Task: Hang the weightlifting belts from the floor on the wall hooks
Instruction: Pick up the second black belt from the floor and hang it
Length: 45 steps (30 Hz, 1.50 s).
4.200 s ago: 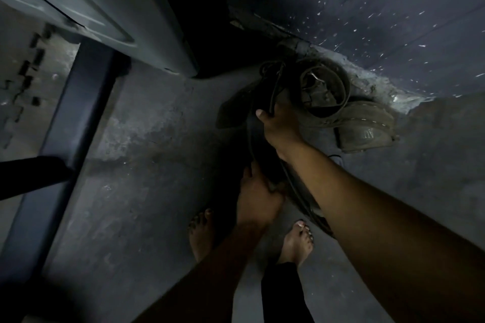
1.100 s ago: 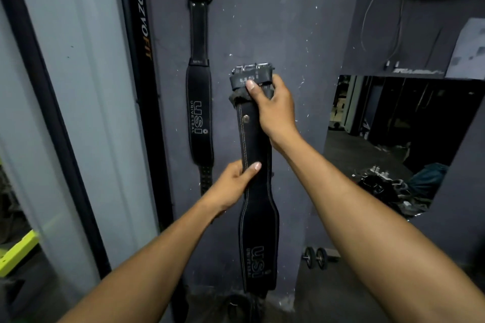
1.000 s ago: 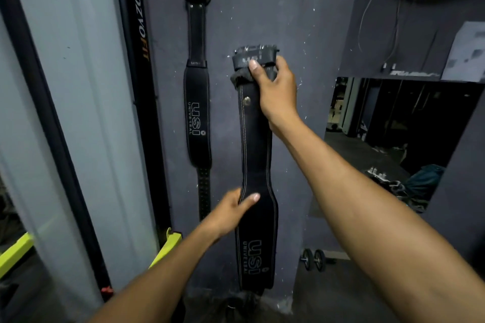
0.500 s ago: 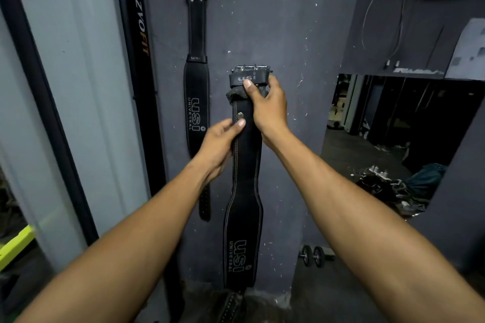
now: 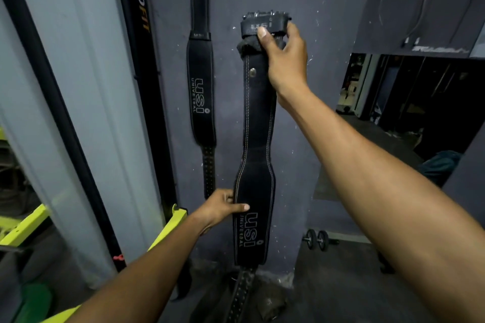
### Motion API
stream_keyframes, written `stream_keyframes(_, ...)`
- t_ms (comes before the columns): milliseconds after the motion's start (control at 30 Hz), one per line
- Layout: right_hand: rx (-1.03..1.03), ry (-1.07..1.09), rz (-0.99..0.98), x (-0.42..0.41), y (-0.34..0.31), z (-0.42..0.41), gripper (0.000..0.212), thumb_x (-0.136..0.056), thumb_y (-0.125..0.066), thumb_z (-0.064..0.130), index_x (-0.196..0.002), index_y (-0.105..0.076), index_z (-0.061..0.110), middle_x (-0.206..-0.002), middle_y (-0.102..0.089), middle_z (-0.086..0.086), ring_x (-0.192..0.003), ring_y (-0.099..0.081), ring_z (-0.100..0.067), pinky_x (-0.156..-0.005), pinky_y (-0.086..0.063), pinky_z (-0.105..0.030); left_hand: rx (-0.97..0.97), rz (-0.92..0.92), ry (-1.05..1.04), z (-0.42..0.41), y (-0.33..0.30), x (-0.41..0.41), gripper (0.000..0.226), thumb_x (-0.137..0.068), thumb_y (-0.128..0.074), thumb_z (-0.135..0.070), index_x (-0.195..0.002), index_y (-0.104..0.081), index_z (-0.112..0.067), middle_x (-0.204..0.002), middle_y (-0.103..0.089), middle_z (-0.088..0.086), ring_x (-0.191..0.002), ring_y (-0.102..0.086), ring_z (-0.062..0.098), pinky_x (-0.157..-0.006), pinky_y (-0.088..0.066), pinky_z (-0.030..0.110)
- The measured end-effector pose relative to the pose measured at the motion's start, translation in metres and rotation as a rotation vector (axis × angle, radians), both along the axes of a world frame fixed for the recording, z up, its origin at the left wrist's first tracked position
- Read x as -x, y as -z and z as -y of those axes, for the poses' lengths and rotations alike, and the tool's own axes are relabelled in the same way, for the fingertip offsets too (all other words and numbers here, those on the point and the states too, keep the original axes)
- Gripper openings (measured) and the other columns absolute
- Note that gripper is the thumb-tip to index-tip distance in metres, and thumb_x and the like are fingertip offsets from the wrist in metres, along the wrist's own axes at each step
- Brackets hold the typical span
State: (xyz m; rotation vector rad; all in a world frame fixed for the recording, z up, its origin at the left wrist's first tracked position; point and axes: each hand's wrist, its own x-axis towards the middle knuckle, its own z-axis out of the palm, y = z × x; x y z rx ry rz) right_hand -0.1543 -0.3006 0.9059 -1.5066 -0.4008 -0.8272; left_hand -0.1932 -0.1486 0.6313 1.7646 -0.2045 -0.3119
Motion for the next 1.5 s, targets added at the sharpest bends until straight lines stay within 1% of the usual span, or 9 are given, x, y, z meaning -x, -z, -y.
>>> stream_keyframes(133, 0.035, -0.037, -0.025, -0.003, 0.017, 0.001, 0.021, -0.096, -0.072, 0.030, -0.114, -0.068, 0.019, -0.105, -0.078, 0.006, -0.099, -0.074, -0.009, -0.094, -0.059, -0.030, 0.278, 0.119, -0.036, 0.010, -0.070, -0.011, 0.037, -0.096, -0.067, -0.016, -0.128, -0.061, 0.002, -0.100, -0.075, -0.001, -0.080, -0.069, 0.001, -0.070, -0.052, 0.016)
stream_keyframes(300, 0.029, -0.072, -0.067, -0.003, 0.046, 0.000, 0.020, -0.095, -0.072, 0.034, -0.110, -0.067, 0.023, -0.106, -0.079, 0.004, -0.101, -0.075, -0.014, -0.098, -0.059, -0.039, 0.661, 0.297, -0.063, 0.024, -0.183, -0.020, 0.026, -0.105, -0.051, -0.027, -0.123, -0.066, -0.015, -0.122, -0.072, 0.007, -0.109, -0.068, 0.015, -0.102, -0.053, 0.034)
stream_keyframes(467, 0.005, -0.114, -0.028, 0.001, 0.062, 0.004, 0.024, -0.101, -0.067, 0.030, -0.120, -0.064, 0.015, -0.115, -0.077, 0.004, -0.108, -0.072, -0.010, -0.099, -0.056, -0.030, 0.816, 0.338, -0.117, 0.039, -0.209, -0.020, 0.023, -0.106, -0.048, -0.016, -0.108, -0.070, -0.009, -0.098, -0.079, 0.007, -0.093, -0.075, 0.016, -0.086, -0.059, 0.029)
stream_keyframes(633, 0.028, -0.109, -0.075, -0.001, 0.070, 0.014, 0.028, -0.104, -0.060, 0.036, -0.122, -0.055, 0.015, -0.113, -0.073, 0.007, -0.108, -0.071, -0.008, -0.099, -0.055, -0.030, 0.775, 0.362, -0.106, 0.050, -0.203, -0.018, 0.019, -0.106, -0.049, -0.010, -0.101, -0.067, -0.005, -0.088, -0.078, 0.007, -0.083, -0.075, 0.014, -0.076, -0.060, 0.025)
stream_keyframes(800, 0.012, -0.107, -0.129, -0.003, 0.075, 0.016, 0.025, -0.107, -0.056, 0.032, -0.121, -0.054, 0.012, -0.110, -0.072, 0.006, -0.102, -0.070, -0.007, -0.097, -0.054, -0.029, 0.715, 0.424, -0.032, 0.051, -0.200, -0.024, 0.026, -0.102, -0.054, -0.006, -0.127, -0.059, 0.003, -0.120, -0.069, 0.021, -0.111, -0.068, 0.028, -0.103, -0.054, 0.040)
stream_keyframes(933, -0.051, -0.178, -0.167, 0.005, 0.085, 0.016, 0.027, -0.112, -0.044, 0.032, -0.130, -0.048, 0.011, -0.122, -0.064, -0.006, -0.108, -0.065, -0.013, -0.096, -0.053, -0.024, 0.745, 0.437, -0.089, 0.048, -0.208, -0.033, 0.023, -0.102, -0.054, -0.005, -0.120, -0.063, 0.007, -0.109, -0.073, 0.022, -0.096, -0.073, 0.028, -0.091, -0.060, 0.038)
stream_keyframes(1133, 0.233, -0.296, -0.501, 0.036, 0.224, 0.010, 0.025, -0.108, -0.054, 0.035, -0.125, -0.066, 0.022, -0.129, -0.072, 0.004, -0.112, -0.067, 0.007, -0.108, -0.049, -0.029, 0.809, 0.508, -0.078, 0.026, -0.256, -0.048, 0.018, -0.103, -0.051, -0.005, -0.109, -0.065, 0.004, -0.089, -0.078, 0.015, -0.076, -0.076, 0.022, -0.079, -0.062, 0.040)
stream_keyframes(1267, 0.219, -0.372, -0.668, 0.065, 0.294, 0.016, 0.023, -0.103, -0.060, 0.041, -0.114, -0.072, 0.025, -0.120, -0.078, 0.002, -0.117, -0.071, -0.010, -0.111, -0.053, -0.042, 0.836, 0.531, -0.071, 0.007, -0.258, -0.055, 0.021, -0.103, -0.053, -0.007, -0.115, -0.064, 0.006, -0.097, -0.076, 0.017, -0.083, -0.075, 0.025, -0.090, -0.058, 0.046)
stream_keyframes(1500, 0.159, -0.358, -0.460, 0.037, 0.193, -0.003, 0.036, -0.104, -0.061, 0.037, -0.109, -0.069, 0.002, -0.101, -0.066, -0.004, -0.084, -0.062, -0.002, -0.085, -0.049, -0.022, 0.837, 0.449, -0.087, -0.002, -0.203, -0.055, 0.020, -0.103, -0.053, -0.009, -0.115, -0.064, 0.003, -0.096, -0.076, 0.015, -0.081, -0.075, 0.021, -0.082, -0.061, 0.040)
